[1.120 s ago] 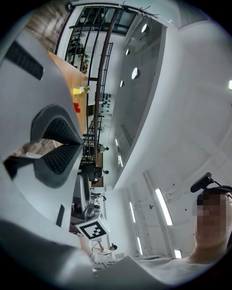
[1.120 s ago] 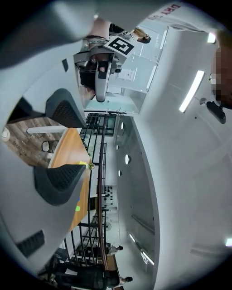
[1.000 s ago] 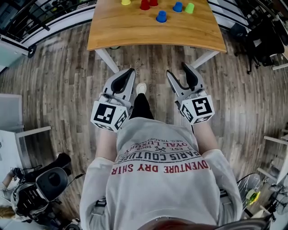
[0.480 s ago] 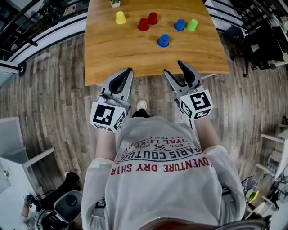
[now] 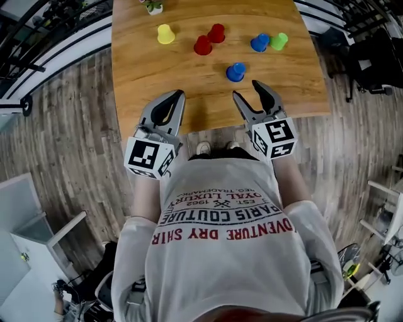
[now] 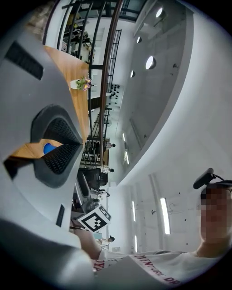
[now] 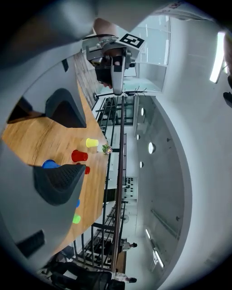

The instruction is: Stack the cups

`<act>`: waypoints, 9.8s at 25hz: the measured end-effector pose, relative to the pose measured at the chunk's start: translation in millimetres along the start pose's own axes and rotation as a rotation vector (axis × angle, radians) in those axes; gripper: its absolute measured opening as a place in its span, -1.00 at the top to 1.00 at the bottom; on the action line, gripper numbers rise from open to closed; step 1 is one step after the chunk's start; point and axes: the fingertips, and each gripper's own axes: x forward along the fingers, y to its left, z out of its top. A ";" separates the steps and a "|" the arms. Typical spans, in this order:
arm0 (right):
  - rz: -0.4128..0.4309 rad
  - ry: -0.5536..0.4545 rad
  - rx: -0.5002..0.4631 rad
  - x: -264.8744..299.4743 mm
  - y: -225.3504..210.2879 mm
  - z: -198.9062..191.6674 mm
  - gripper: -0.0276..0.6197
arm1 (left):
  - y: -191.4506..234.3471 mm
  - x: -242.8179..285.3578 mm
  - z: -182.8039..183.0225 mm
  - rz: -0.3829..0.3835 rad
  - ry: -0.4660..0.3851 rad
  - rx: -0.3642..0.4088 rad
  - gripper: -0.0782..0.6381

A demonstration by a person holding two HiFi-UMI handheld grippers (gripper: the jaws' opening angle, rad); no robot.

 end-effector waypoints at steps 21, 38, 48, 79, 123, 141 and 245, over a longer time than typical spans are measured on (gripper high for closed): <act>0.219 0.393 -0.029 121.2 -76.0 -122.8 0.12 | 41.2 113.3 -45.3 0.146 0.122 -0.092 0.74; 0.351 0.397 -0.106 143.2 -56.6 -115.4 0.18 | 55.9 114.5 -42.2 0.223 0.112 -0.103 0.74; 0.459 0.364 -0.154 178.2 8.4 -94.9 0.18 | 77.5 80.8 -54.0 0.277 0.136 -0.116 0.73; 0.321 0.277 -0.052 222.0 -11.1 -54.2 0.00 | 107.5 63.2 -56.1 0.270 0.128 -0.096 0.73; 0.254 0.377 -0.103 176.7 -16.4 -95.7 0.18 | 72.2 83.3 -51.9 0.121 0.063 0.026 0.73; 0.256 0.319 0.010 176.7 -9.3 -102.1 0.17 | 48.1 62.9 -68.2 0.146 0.094 -0.009 0.74; 0.178 0.389 -0.079 153.2 -76.5 -115.6 0.13 | 42.3 121.7 -69.8 0.063 0.157 0.062 0.74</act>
